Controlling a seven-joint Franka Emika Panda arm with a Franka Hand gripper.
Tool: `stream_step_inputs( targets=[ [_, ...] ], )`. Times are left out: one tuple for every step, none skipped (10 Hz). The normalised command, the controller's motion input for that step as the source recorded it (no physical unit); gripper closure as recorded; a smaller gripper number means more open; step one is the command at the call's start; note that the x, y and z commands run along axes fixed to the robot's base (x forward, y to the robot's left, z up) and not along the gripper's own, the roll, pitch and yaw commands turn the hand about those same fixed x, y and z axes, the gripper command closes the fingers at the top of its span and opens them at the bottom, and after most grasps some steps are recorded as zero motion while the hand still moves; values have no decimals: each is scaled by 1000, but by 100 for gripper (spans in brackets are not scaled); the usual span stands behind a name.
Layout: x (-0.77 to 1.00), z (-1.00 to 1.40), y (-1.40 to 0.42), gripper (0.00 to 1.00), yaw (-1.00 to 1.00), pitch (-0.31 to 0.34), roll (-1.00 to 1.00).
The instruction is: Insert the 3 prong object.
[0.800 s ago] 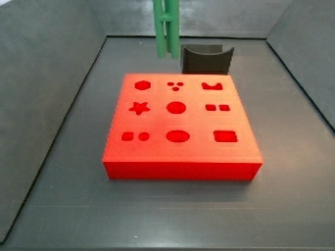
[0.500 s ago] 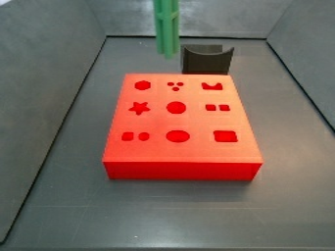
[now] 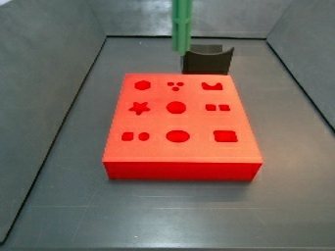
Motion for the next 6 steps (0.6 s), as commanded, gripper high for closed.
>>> stream_step_inputs(
  targets=[
    [129, 0, -37, 100, 0, 0, 59],
    [63, 0, -46, 100, 0, 0, 23],
    [94, -474, -311, 100, 0, 0, 439],
    [0, -491, -209, 100, 0, 0, 449],
    [-37, -494, -143, 100, 0, -3, 447],
    [-94, -483, -131, 100, 0, -14, 409]
  ],
)
